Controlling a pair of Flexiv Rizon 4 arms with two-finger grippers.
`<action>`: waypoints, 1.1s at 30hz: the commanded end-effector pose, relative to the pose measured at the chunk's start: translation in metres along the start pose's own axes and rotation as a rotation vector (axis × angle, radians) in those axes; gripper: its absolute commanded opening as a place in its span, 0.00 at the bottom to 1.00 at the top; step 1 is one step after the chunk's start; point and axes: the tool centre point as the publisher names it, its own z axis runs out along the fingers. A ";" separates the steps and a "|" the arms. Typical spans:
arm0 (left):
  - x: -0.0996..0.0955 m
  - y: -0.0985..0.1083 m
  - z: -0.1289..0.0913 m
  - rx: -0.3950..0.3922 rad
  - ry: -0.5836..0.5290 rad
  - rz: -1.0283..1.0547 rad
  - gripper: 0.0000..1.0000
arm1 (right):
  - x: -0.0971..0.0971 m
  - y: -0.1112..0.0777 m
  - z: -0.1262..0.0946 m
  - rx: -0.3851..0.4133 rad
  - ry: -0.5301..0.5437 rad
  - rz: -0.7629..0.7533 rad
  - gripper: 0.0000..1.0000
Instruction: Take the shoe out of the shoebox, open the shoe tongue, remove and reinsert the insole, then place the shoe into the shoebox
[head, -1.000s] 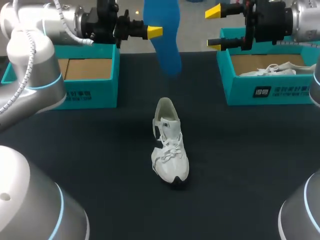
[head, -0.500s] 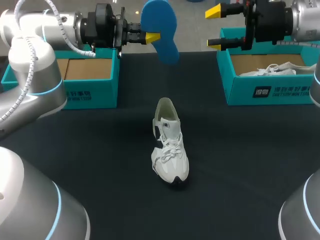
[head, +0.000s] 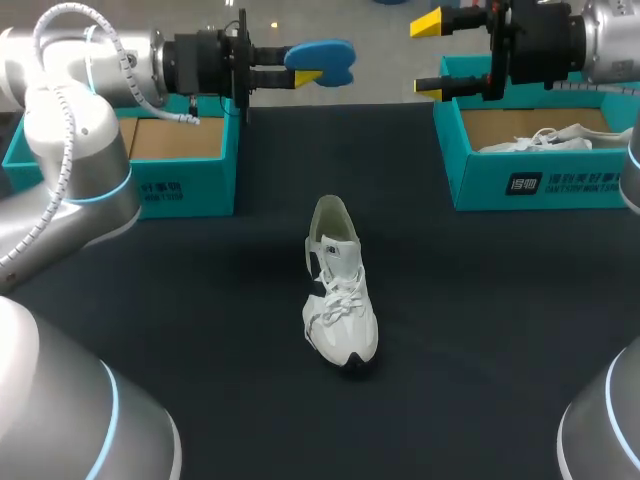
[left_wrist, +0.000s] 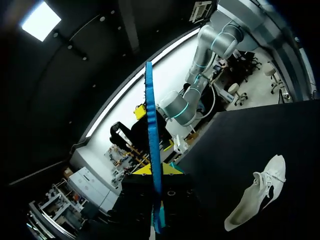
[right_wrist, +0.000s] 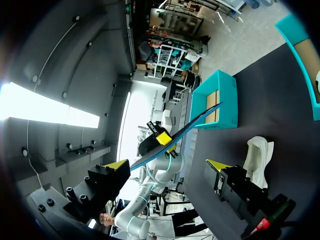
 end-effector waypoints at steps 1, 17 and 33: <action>0.003 -0.002 0.000 -0.004 -0.007 0.001 0.00 | 0.000 0.001 0.002 0.000 -0.001 0.000 1.00; -0.004 0.011 0.001 0.015 -0.011 0.993 0.00 | 0.000 0.001 0.002 0.000 -0.001 0.000 1.00; -0.004 0.011 0.001 0.015 -0.011 0.993 0.00 | 0.000 0.001 0.002 0.000 -0.001 0.000 1.00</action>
